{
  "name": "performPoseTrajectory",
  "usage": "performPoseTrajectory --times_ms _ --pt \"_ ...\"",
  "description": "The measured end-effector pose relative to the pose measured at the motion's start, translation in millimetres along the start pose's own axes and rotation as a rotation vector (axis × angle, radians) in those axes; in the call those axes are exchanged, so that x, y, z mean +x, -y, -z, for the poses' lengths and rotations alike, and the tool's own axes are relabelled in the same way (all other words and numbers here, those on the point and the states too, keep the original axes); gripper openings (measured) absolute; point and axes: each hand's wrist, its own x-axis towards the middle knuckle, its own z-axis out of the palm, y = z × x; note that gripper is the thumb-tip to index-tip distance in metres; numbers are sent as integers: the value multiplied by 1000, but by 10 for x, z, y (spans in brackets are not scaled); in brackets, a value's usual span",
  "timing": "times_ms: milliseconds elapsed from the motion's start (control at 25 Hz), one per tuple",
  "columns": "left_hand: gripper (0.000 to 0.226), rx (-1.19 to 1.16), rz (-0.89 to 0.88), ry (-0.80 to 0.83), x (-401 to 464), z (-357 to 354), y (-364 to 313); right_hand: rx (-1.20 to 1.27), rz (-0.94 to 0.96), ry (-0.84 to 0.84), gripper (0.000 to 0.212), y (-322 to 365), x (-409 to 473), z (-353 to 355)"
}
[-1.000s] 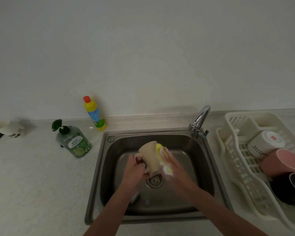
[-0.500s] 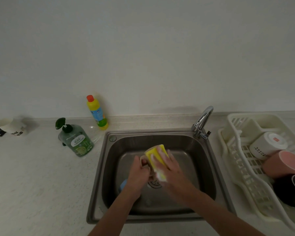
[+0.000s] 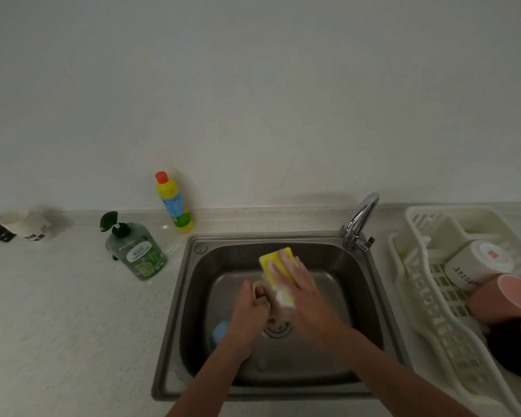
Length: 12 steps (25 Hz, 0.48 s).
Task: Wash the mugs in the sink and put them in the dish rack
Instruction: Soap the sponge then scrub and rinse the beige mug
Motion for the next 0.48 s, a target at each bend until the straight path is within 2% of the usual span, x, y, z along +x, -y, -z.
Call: performPoseTrajectory --times_ms 120,200,320,360,480 --pt "27 -126 42 -25 41 92 -52 226 -129 10 54 -101 -25 120" --pt "31 -140 39 -56 91 131 -125 313 -140 61 57 -7 -95 81" --pt "30 -84 26 16 68 61 -91 61 -48 43 61 57 -62 -93" --pt "28 -56 25 37 30 37 -66 49 -58 33 63 51 -35 -87" --pt "30 -59 29 52 -9 105 -79 296 -178 8 56 4 -63 46"
